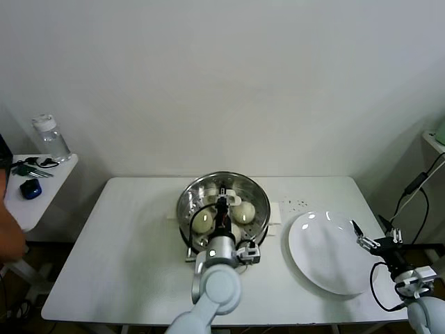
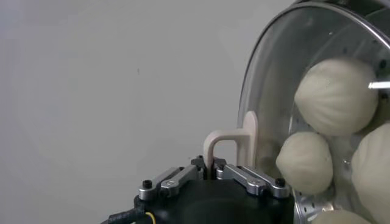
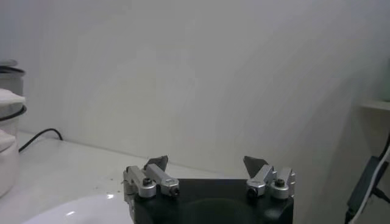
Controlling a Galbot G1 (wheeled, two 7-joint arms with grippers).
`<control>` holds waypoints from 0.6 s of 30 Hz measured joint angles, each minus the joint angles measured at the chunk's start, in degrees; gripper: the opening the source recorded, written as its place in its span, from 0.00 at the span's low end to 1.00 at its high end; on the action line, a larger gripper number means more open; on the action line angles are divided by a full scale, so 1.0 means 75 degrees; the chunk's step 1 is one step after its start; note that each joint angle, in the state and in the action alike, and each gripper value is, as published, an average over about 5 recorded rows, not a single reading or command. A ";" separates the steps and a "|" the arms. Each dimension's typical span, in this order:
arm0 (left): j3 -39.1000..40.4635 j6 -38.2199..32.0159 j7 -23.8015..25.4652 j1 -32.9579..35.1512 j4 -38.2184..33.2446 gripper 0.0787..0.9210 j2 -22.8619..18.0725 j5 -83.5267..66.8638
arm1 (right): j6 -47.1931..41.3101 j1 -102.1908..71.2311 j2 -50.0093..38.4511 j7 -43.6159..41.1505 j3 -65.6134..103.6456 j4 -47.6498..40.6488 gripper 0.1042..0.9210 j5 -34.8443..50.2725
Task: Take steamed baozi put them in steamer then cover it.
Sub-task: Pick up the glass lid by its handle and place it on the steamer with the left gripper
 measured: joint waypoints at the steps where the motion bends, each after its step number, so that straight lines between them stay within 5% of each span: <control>1: -0.0006 0.0001 0.0000 -0.0019 0.0033 0.08 -0.0014 0.0000 | 0.0001 0.0005 0.0000 -0.0002 0.0000 -0.0003 0.88 -0.0005; 18: 0.0112 0.0027 0.0046 -0.0187 0.0287 0.08 -0.0084 -0.0033 | 0.0048 -0.0026 0.0012 -0.0086 0.0087 -0.0065 0.88 -0.0053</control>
